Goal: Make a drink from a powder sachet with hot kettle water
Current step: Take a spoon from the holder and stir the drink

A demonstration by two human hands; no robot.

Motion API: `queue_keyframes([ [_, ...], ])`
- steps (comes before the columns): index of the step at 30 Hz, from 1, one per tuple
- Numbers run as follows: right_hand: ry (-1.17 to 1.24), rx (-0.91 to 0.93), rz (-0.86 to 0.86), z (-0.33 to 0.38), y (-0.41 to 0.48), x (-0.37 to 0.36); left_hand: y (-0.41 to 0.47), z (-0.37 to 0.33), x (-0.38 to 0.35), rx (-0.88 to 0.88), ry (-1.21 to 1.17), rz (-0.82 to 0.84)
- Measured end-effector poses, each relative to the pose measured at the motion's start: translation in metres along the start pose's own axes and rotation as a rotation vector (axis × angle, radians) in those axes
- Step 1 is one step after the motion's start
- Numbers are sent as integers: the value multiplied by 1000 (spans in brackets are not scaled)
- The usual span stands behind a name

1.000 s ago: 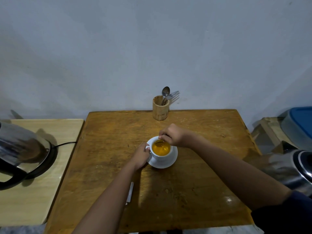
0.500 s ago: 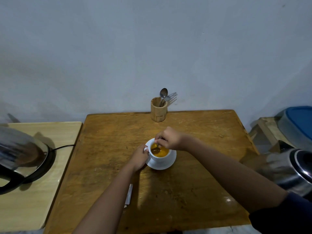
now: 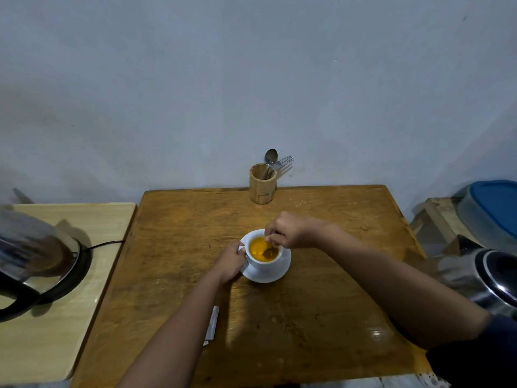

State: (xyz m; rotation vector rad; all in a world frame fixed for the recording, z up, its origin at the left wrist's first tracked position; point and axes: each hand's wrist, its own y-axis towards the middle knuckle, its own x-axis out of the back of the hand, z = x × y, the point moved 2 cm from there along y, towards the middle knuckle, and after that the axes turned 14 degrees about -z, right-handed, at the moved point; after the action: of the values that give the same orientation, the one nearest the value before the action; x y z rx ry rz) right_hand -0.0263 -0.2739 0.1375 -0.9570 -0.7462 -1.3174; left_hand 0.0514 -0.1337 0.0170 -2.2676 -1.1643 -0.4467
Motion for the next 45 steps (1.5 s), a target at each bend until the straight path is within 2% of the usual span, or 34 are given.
queue_keyframes([
  [6, 160, -75, -55, 4, 3, -7, 0, -1, 0, 13, -34, 3],
  [15, -5, 50, -87, 2, 2, -12, 0, -1, -1, -18, -20, -14],
  [20, -57, 19, -42, -1, -2, -4, 0, -2, -1, -5, -12, -16],
  [24, 7, 1, -25, 0, -6, -4, -2, -2, -1, 2, -9, -6],
  [27, 132, -19, -71, 1, -6, -8, -2, -3, -1, 5, -17, -7],
  [31, 186, -44, -144, 3, -4, -16, -3, -4, 0, -12, -6, -16],
  [39, 154, -83, -269, 0, -3, -20, -4, -5, 1, -23, -9, -22],
  [45, 61, -86, -238, -5, -5, -15, -5, -6, 0, -12, 4, -34],
])
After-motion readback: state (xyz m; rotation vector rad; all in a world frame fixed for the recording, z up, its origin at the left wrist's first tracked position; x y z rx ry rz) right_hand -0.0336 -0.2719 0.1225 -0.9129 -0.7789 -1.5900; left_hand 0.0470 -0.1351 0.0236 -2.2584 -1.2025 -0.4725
